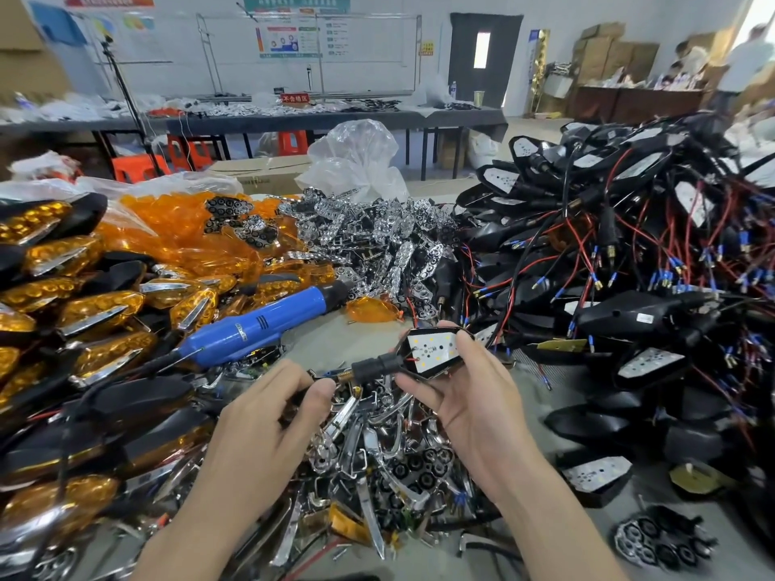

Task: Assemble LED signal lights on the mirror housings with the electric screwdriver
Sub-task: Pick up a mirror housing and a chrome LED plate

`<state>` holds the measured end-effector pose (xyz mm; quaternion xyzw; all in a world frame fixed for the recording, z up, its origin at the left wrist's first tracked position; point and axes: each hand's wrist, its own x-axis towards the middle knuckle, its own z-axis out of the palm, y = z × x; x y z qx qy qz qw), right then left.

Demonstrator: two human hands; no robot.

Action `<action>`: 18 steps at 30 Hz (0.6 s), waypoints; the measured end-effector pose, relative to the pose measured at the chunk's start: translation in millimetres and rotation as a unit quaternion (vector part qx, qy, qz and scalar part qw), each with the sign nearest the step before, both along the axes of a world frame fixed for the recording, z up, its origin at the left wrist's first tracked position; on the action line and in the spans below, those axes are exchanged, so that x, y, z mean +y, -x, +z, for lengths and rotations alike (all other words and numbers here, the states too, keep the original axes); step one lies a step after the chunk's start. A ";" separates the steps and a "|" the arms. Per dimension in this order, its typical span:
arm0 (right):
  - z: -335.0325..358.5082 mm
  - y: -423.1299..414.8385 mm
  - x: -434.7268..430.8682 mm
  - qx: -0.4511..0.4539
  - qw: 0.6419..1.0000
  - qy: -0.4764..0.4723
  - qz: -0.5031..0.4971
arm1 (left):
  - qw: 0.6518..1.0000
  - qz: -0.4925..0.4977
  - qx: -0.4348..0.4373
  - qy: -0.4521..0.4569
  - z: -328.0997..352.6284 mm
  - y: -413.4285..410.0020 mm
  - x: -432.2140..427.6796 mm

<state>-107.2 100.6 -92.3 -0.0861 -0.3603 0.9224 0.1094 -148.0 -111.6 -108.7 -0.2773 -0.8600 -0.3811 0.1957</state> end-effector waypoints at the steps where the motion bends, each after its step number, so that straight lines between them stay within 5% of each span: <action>1: -0.4 0.3 0.4 0.001 1.000 0.001 0.006 | 1.000 -0.003 -0.002 0.004 -0.5 1.3 -0.4; 8: -6.0 2.7 1.6 -0.004 0.999 -0.031 -0.009 | 1.000 -0.014 0.000 0.026 -4.6 4.5 -3.0; 13: -8.0 2.4 3.4 -0.023 0.984 -0.169 -0.049 | 1.000 0.020 0.001 0.005 -3.2 3.8 -4.4; 18: -9.4 4.4 2.6 -0.044 0.977 -0.194 -0.079 | 0.993 0.058 0.062 0.078 2.9 1.5 2.3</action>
